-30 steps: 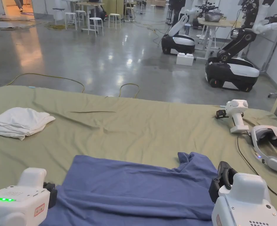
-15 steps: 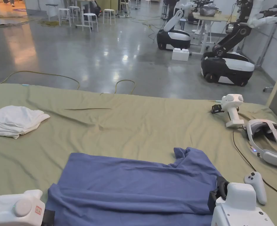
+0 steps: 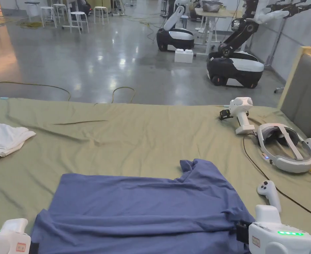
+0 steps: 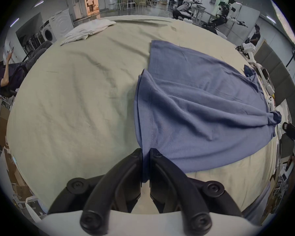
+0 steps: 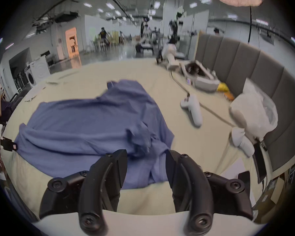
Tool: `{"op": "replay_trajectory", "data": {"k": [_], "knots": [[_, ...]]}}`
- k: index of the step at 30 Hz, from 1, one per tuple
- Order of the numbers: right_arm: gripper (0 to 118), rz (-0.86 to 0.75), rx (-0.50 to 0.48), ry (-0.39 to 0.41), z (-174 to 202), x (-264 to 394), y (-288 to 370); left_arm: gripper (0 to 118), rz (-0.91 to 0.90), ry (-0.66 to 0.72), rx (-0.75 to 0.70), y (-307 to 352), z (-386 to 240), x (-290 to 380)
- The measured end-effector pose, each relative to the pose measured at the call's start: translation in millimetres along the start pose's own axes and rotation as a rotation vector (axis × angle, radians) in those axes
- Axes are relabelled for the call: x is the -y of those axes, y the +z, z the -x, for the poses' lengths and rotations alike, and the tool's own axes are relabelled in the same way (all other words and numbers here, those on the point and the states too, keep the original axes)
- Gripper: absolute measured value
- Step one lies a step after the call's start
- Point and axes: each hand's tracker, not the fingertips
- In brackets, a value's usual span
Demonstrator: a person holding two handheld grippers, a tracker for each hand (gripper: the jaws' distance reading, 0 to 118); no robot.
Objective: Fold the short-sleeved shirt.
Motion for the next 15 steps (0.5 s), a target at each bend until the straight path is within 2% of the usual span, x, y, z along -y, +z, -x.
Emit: {"op": "replay_trajectory", "data": {"k": [6, 8, 9, 10, 12, 14, 15], "knots": [[58, 0.220, -0.077, -0.042, -7, 16, -52, 9, -0.025, -0.021, -0.003, 3, -3, 2], [57, 0.246, -0.066, -0.008, -1, 21, -62, 9, -0.029, -0.022, -0.006, 2, -4, 3], [54, 0.226, -0.040, 0.029, 2, 23, -62, 9, -0.028, -0.022, -0.006, 2, -4, 3], [45, 0.208, -0.033, 0.045, 5, 23, -59, 9, -0.025, -0.020, -0.006, 2, -5, 4], [16, 0.209, -0.069, 0.061, 10, 22, -56, 9, -0.031, -0.019, -0.008, 3, -5, 5], [11, 0.196, -0.073, 0.090, 17, 25, -52, 9, -0.029, -0.012, -0.005, -2, -4, 6], [10, 0.192, -0.043, 0.112, 20, 26, -51, 9, -0.031, -0.012, -0.004, -2, -4, 6]]}}
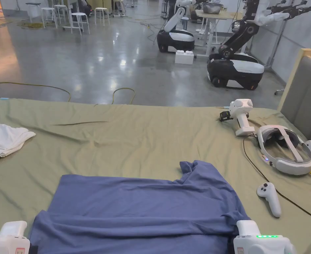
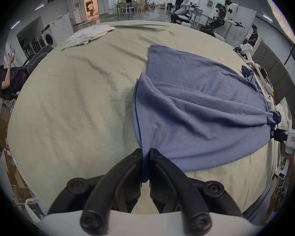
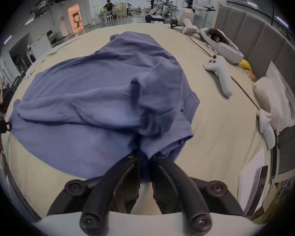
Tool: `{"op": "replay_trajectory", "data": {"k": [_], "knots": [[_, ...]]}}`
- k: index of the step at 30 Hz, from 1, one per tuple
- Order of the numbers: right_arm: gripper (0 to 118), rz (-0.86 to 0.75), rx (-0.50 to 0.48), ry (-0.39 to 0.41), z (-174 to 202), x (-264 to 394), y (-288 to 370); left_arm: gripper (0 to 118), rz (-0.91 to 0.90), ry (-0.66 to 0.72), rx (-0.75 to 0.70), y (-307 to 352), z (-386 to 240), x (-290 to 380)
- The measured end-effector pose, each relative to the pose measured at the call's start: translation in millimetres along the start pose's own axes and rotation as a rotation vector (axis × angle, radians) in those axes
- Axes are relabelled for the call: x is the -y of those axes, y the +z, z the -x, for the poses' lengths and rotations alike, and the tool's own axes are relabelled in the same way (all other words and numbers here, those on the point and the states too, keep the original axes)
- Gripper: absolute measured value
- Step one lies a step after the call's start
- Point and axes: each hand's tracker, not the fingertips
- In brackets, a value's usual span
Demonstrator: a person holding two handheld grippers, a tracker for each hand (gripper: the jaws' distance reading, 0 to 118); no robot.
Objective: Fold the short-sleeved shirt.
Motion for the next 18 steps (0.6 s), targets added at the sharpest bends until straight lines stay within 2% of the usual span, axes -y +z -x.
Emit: {"op": "replay_trajectory", "data": {"k": [2, 5, 12, 14, 18], "knots": [[9, -0.016, -0.007, -0.004, 0, 3, 5, 9, -0.011, 0.003, 0.001, 2, 1, 1], [8, -0.059, -0.039, -0.067, -7, 3, 26, 9, -0.039, 0.005, 0.013, 14, 3, 3], [8, -0.145, -0.086, -0.023, -11, -2, 95, 9, -0.139, -0.005, 0.034, 59, 11, 1], [8, -0.147, -0.076, 0.012, -9, 2, 109, 9, -0.152, -0.016, 0.021, 71, 16, 7], [8, -0.115, -0.078, 0.019, -11, 24, 119, 9, -0.135, 0.010, 0.033, 87, 32, 38]]}}
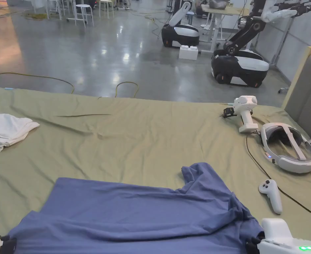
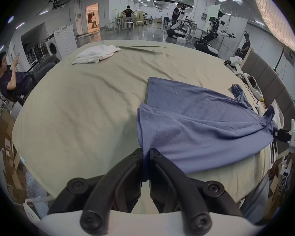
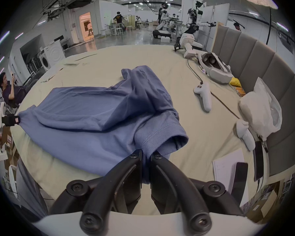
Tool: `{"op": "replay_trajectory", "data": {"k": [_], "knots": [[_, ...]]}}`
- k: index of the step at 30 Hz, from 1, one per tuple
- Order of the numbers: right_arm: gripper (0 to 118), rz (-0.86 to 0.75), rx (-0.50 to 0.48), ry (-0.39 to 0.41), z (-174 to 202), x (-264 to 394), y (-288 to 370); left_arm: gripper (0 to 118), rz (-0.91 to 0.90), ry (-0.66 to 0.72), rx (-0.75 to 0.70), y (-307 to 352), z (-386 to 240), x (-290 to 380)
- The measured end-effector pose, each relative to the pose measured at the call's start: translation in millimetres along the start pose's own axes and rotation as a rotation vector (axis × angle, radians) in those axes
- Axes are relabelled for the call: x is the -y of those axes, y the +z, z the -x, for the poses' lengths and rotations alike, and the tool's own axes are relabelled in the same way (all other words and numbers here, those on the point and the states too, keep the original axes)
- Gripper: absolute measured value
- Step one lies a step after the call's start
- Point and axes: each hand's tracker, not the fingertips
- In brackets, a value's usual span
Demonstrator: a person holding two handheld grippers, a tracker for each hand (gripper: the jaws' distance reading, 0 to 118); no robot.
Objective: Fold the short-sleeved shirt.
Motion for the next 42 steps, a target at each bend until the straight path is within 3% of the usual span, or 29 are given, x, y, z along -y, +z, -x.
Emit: {"op": "replay_trajectory", "data": {"k": [6, 12, 14, 15, 16, 18, 21, 26, 29, 33, 37, 39, 40, 42], "knots": [[8, 0.114, 0.042, 0.050, 15, 63, -5, 9, 0.124, 0.028, -0.018, 4, 10, 67], [10, 0.166, 0.063, 0.024, 19, 105, -26, 9, 0.180, 0.055, -0.033, -22, 12, 97], [25, 0.147, 0.073, 0.016, 20, 105, -26, 9, 0.175, 0.067, -0.039, -23, 9, 94], [41, 0.147, 0.081, 0.015, 20, 103, -26, 14, 0.173, 0.070, -0.040, -24, 8, 93], [48, 0.140, 0.099, 0.016, 19, 101, -23, 19, 0.171, 0.074, -0.042, -23, 7, 90], [50, 0.114, 0.144, 0.023, 19, 94, -12, 22, 0.149, 0.076, -0.054, -21, 6, 85], [65, -0.007, 0.176, 0.037, 25, 73, 17, 51, 0.023, 0.046, -0.048, -5, -2, 72], [66, -0.240, 0.165, 0.076, 50, 25, 57, 52, -0.204, -0.030, -0.009, 23, -30, 35], [66, -0.423, 0.100, 0.066, 70, -5, 71, 52, -0.346, -0.080, 0.000, 39, -55, 9], [66, -0.596, 0.098, 0.032, 100, -40, 76, 52, -0.542, -0.093, -0.023, 58, -85, -21], [65, -0.729, 0.088, -0.032, 123, -61, 78, 51, -0.708, -0.102, -0.049, 75, -109, -38], [56, -0.778, 0.104, -0.052, 132, -66, 81, 49, -0.772, -0.106, -0.066, 83, -118, -41], [44, -0.809, 0.105, -0.060, 135, -68, 81, 44, -0.801, -0.103, -0.069, 87, -120, -41], [8, -0.832, 0.125, -0.057, 144, -70, 83, 15, -0.850, -0.094, -0.062, 92, -124, -41]]}}
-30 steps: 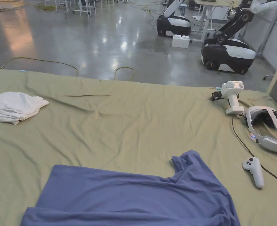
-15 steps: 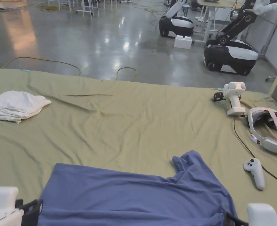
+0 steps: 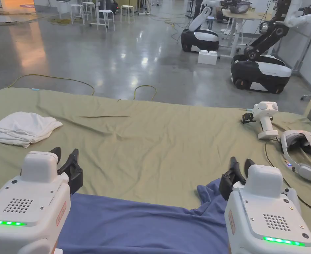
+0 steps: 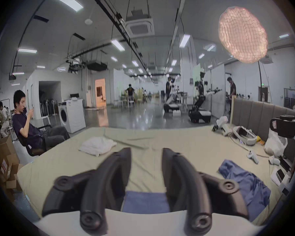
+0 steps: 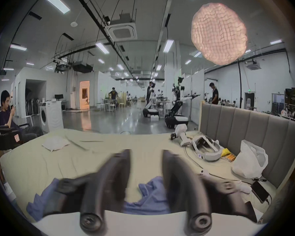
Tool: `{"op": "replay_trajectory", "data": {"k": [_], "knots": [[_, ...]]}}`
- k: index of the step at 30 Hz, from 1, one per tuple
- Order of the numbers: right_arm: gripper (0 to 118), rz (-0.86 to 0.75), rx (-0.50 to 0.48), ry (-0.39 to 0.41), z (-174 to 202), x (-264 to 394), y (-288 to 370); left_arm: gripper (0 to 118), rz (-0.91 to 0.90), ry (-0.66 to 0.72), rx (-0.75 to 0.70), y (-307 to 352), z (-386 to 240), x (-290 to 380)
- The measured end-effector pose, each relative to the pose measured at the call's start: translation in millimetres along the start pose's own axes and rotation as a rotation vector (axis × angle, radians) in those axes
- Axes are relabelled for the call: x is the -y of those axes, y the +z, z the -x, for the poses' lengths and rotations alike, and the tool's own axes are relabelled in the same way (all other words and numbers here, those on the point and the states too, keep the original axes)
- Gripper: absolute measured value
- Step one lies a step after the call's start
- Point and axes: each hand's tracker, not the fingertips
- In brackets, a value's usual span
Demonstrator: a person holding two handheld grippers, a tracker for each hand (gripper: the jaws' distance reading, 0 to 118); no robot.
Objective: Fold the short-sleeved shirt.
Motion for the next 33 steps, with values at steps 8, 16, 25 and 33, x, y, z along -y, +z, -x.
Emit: {"op": "replay_trajectory", "data": {"k": [8, 16, 25, 33], "knots": [[0, -0.030, -0.037, -0.011, 17, -3, -7, 2, 0.010, 0.005, 0.000, -8, 10, 1], [0, 0.037, -0.076, 0.006, 15, 3, -26, 2, 0.457, 0.116, 0.094, -116, 68, 44], [0, 0.148, -0.072, 0.040, -6, 29, -46, 50, 0.947, 0.126, 0.114, -237, 86, 101], [0, 0.230, -0.024, 0.041, -30, 51, -57, 63, 1.123, 0.081, 0.034, -272, 76, 145]]}}
